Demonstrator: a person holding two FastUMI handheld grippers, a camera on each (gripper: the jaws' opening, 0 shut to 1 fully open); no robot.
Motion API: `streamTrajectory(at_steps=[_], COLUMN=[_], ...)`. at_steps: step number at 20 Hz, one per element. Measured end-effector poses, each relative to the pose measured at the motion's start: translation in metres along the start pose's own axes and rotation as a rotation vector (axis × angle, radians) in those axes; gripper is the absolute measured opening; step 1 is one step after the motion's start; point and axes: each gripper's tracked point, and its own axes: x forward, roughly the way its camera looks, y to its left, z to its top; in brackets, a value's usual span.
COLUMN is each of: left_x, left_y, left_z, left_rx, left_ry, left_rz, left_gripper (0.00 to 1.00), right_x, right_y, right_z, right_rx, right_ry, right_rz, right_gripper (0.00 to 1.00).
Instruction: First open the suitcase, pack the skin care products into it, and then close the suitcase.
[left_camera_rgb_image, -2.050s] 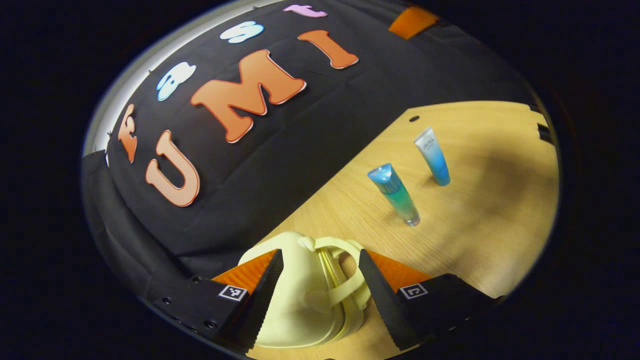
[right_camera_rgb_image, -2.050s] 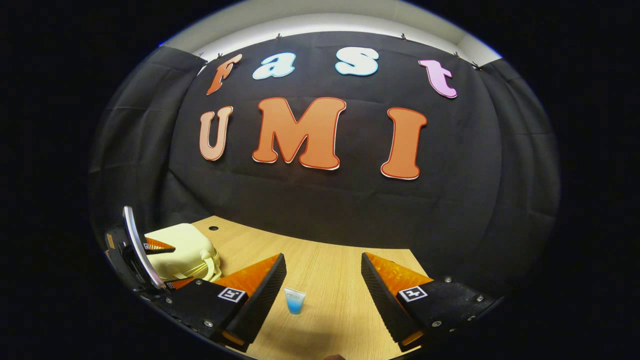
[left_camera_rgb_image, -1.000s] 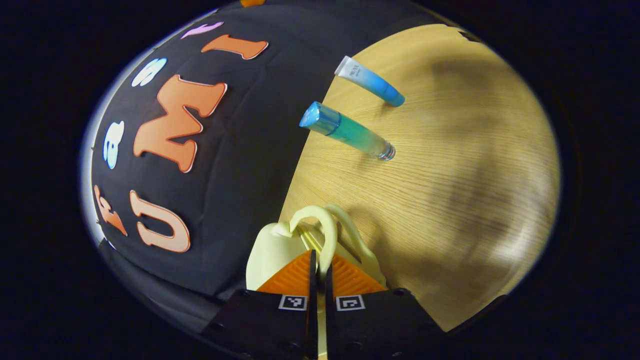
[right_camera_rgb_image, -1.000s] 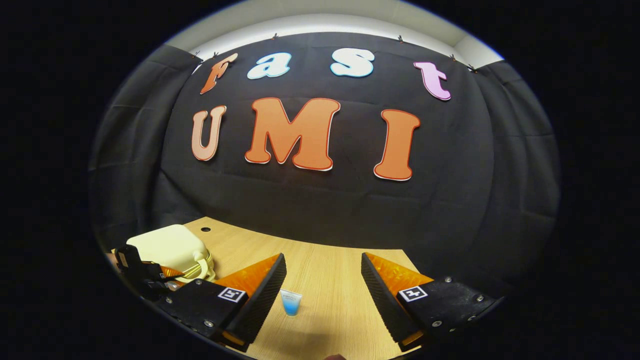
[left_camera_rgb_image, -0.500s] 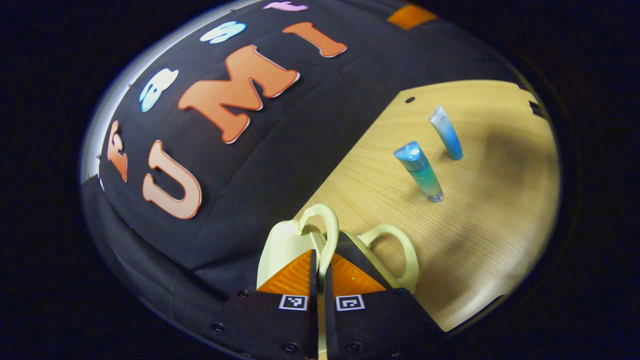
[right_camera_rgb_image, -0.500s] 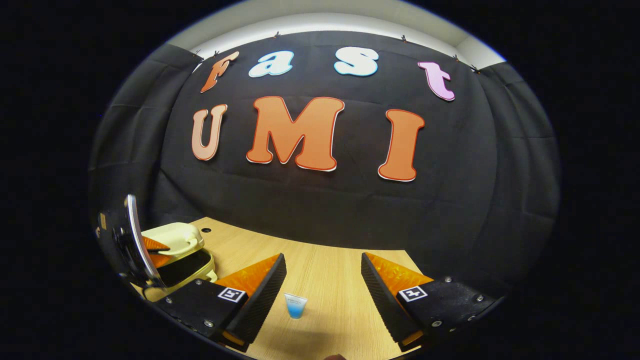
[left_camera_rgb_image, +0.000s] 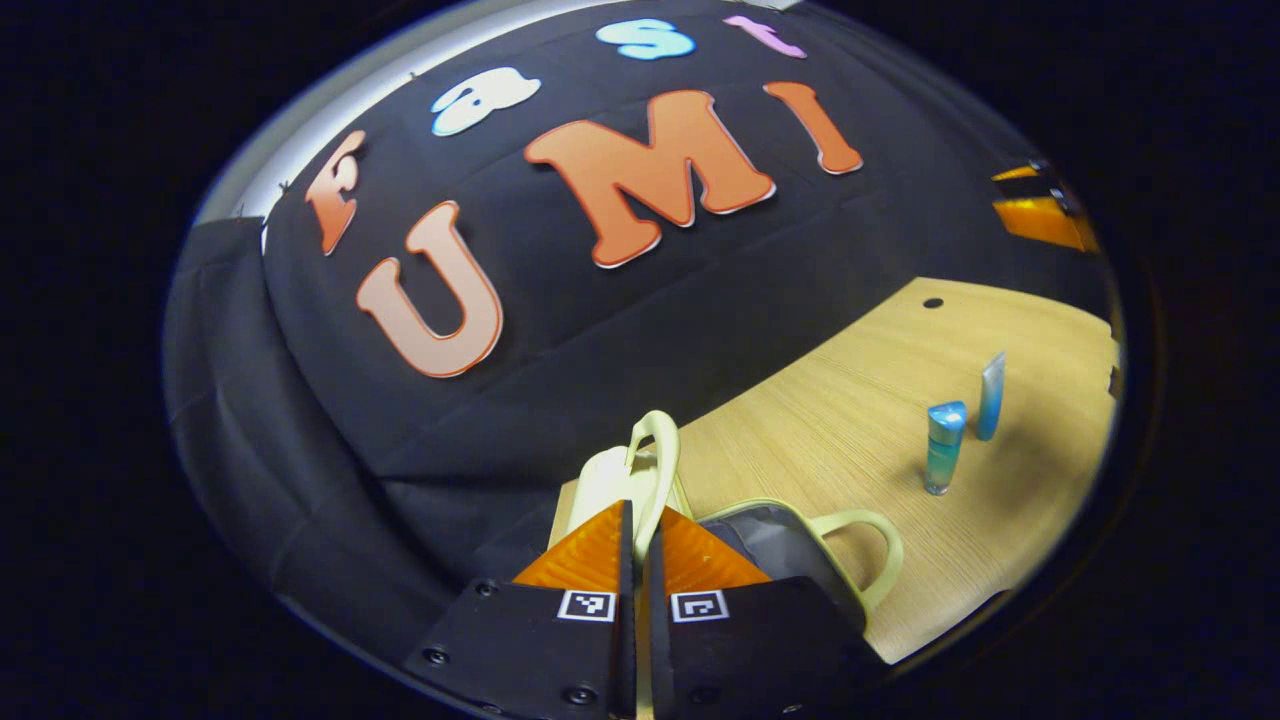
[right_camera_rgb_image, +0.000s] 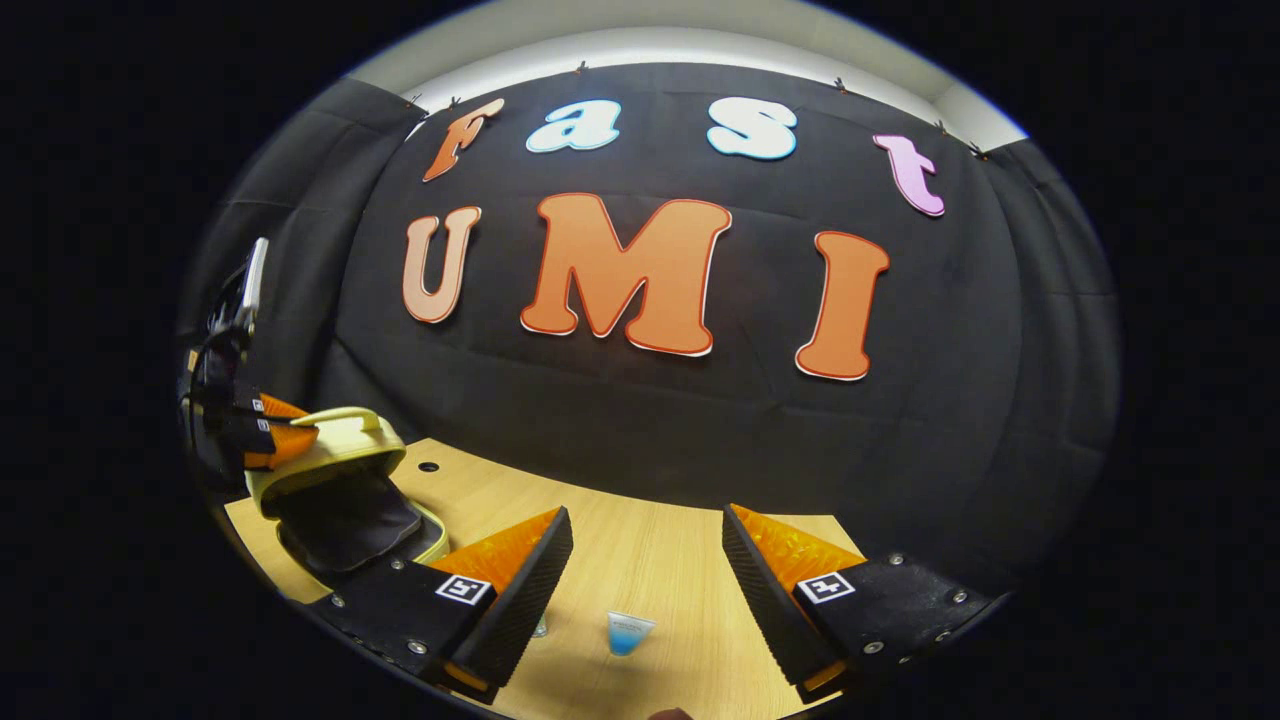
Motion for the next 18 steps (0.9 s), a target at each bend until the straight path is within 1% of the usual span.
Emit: streamTrajectory(at_steps=[6,8,11,14,18], left_x=[0.006,0.010,0.019,0.024,0.042], left_y=[0.078,0.105,0.148,0.187,0.225], left_z=[-0.002,-0.012,-0.032,-0.066,-0.115], left_rx=[-0.140,-0.173,-0.203,-0.250,-0.390], left_ry=[-0.005,0.003,0.020,0.052,0.114], left_rz=[0.073,0.103,0.142,0.180,0.211], left_gripper=[0.06,0.06,0.06,0.06,0.06], right_x=[0.017,0.022,0.029,0.033,0.039], right_y=[0.029,0.039,0.053,0.067,0.086], right_z=[0.005,0.009,0.013,0.015,0.019], right_rx=[0.005,0.008,0.015,0.022,0.006], right_ry=[0.011,0.012,0.019,0.030,0.041], right_rz=[0.017,0.015,0.010,0.014,0.027], right_gripper=[0.95,0.95,0.95,0.95,0.95])
